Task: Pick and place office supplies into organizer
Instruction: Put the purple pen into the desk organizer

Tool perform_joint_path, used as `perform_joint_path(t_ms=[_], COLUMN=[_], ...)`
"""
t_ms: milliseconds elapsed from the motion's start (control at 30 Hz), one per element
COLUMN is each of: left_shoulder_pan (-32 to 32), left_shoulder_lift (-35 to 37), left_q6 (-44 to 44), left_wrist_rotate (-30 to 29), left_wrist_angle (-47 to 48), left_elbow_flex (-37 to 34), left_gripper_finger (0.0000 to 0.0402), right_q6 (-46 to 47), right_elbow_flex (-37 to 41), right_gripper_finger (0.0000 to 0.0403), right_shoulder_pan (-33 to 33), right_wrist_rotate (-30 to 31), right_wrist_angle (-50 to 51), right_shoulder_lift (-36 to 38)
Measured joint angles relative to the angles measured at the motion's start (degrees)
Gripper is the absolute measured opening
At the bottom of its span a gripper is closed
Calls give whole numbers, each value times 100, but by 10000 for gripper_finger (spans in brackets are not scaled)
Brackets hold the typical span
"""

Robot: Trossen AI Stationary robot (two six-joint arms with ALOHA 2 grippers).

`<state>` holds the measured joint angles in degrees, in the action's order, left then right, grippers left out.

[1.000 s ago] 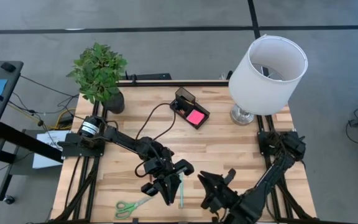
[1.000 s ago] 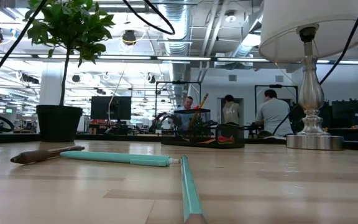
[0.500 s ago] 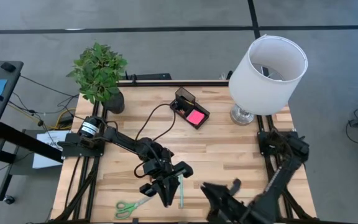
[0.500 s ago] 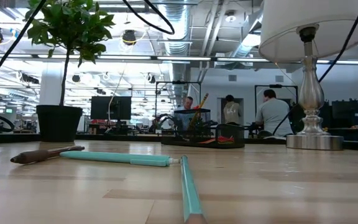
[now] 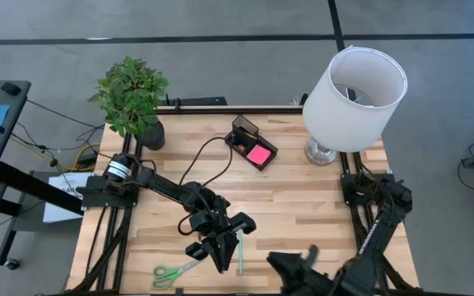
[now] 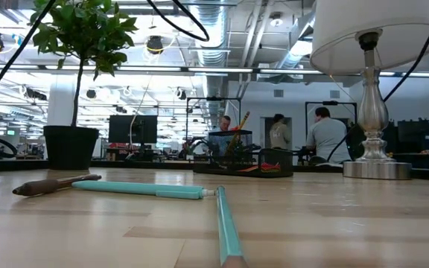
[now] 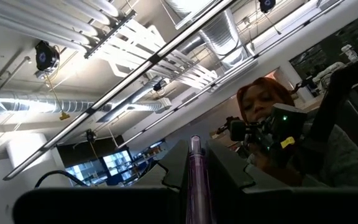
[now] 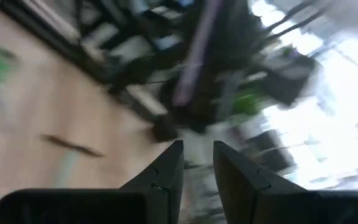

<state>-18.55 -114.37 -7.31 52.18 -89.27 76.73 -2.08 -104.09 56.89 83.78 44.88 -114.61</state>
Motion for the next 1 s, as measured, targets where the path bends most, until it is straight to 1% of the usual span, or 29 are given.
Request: perform_joint_path(t_ms=[67, 133, 200, 300, 367, 467, 567, 633, 767, 833, 1000], left_shoulder_pan=[0, 0, -11, -26, -26, -35, -77, -139, -180, -206, -301], left_shoulder_lift=[0, 0, 2, 2, 2, 2, 2, 2, 4, 4, 4], left_q6=[-19, -37, -37, -29, -2, -3, 111, 184, 203, 251, 517], left_wrist_rotate=[0, -3, -4, -4, -5, 15, 185, 243, 367, 419, 714], left_wrist_angle=[0, 0, -2, 0, 0, 0, 2, -4, -11, -11, -15], left_elbow_flex=[0, 0, 0, 0, 0, 0, 0, 0, 0, 0, 0], left_gripper_finger=[29, 29, 29, 29, 29, 29, 29, 29, 29, 29, 29], right_q6=[329, 515, 744, 1076, 1010, 248, -924, -1486, -1863, -1973, -2665], right_elbow_flex=[2, 2, 19, 94, 114, 118, 118, 118, 120, 120, 120], right_gripper_finger=[79, 79, 79, 79, 79, 79, 79, 79, 79, 79, 79], right_shoulder_pan=[-158, -292, -415, -641, -798, -987, -1121, -1175, -1235, -1238, -1229], right_wrist_rotate=[-638, -1022, -1186, -1217, -1221, -1239, -1417, -1656, -1953, -2093, -2348], right_wrist_angle=[-47, -69, -93, -139, -285, -865, -1668, -2026, -2441, -2479, -2606], right_shoulder_lift=[0, 0, 0, 0, 0, 0, 0, 0, 0, 0, 0])
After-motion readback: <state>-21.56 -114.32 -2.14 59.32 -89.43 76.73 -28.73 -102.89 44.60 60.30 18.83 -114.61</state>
